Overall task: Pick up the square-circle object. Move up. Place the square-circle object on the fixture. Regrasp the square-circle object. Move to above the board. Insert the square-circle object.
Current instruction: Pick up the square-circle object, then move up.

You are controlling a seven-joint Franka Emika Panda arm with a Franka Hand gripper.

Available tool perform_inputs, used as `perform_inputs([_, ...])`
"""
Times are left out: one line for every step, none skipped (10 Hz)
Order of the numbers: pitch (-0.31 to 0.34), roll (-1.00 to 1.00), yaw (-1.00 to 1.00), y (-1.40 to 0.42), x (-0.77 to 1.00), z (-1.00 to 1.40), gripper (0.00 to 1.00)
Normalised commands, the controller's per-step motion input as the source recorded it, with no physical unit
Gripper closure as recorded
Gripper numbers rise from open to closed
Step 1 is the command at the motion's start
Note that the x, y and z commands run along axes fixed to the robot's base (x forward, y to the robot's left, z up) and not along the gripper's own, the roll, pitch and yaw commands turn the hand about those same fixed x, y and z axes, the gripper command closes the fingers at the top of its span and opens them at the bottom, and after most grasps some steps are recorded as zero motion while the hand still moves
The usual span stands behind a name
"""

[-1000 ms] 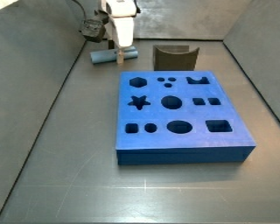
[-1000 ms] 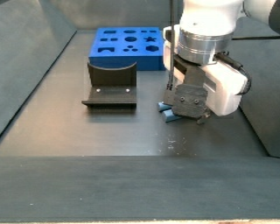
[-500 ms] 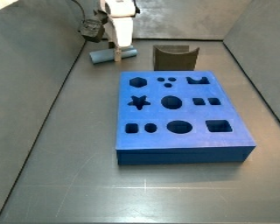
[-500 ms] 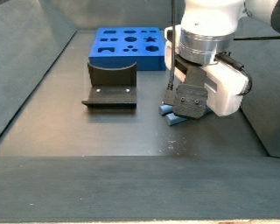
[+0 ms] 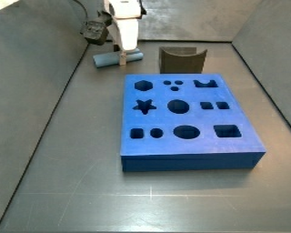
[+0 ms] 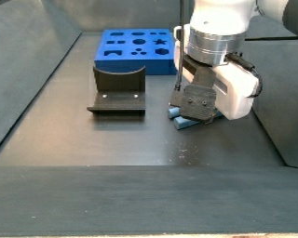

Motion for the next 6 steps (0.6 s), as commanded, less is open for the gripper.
perform_inputs([0.000, 0.00, 0.00, 0.00, 0.00, 0.00, 1.00])
perform_inputs([0.000, 0.00, 0.00, 0.00, 0.00, 0.00, 1.00])
perform_inputs([0.000, 0.00, 0.00, 0.00, 0.00, 0.00, 1.00])
perform_inputs([0.000, 0.00, 0.00, 0.00, 0.00, 1.00, 1.00])
perform_inputs([0.044, -0.02, 0.01, -0.04, -0.04, 1.00, 1.00])
perform_inputs([0.077, -0.03, 0.01, -0.04, -0.06, 1.00, 1.00])
